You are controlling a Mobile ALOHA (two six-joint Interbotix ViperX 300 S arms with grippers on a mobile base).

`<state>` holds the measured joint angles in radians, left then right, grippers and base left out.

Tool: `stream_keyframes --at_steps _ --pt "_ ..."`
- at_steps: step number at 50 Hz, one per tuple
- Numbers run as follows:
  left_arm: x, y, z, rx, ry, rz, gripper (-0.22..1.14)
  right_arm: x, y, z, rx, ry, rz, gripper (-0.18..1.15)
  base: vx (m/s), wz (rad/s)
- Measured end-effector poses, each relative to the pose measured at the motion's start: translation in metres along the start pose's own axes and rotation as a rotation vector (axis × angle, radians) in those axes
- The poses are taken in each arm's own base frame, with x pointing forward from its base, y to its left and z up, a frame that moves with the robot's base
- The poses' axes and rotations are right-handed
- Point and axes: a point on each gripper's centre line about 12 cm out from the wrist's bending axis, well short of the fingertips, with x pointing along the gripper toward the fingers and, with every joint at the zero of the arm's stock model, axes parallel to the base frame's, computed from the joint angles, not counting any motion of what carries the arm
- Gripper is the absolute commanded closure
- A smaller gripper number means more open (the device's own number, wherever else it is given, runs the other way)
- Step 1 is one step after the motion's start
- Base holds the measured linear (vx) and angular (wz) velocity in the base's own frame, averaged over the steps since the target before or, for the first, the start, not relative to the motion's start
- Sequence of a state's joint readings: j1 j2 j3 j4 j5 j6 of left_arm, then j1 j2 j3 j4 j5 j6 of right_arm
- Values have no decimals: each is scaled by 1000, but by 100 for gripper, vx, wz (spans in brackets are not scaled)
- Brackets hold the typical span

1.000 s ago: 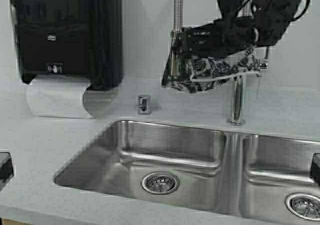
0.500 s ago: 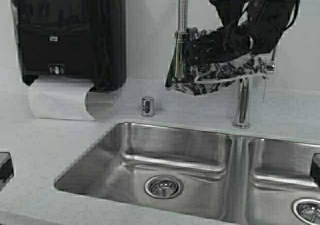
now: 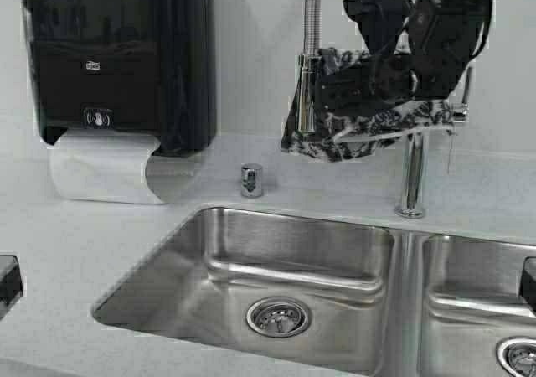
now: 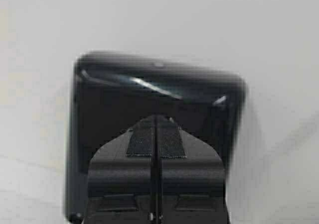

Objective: Get the cloth and wipe up the spill under the wine glass

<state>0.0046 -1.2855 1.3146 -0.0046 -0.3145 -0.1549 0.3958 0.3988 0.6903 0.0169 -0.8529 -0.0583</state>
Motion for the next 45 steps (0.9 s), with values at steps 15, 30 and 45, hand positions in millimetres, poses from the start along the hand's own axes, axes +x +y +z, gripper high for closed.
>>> stream_keyframes --at_steps 15,30,45 --pt "0 0 -1 2 4 2 89 -15 -1 15 -12 -25 -1 91 0 0" --pt "-1 1 -4 3 14 2 89 -56 -5 99 -14 -195 -6 91 -1 0" --pt "-1 1 -7 13 23 5 89 -94 1 202 -12 -325 20 91 -4 -1"
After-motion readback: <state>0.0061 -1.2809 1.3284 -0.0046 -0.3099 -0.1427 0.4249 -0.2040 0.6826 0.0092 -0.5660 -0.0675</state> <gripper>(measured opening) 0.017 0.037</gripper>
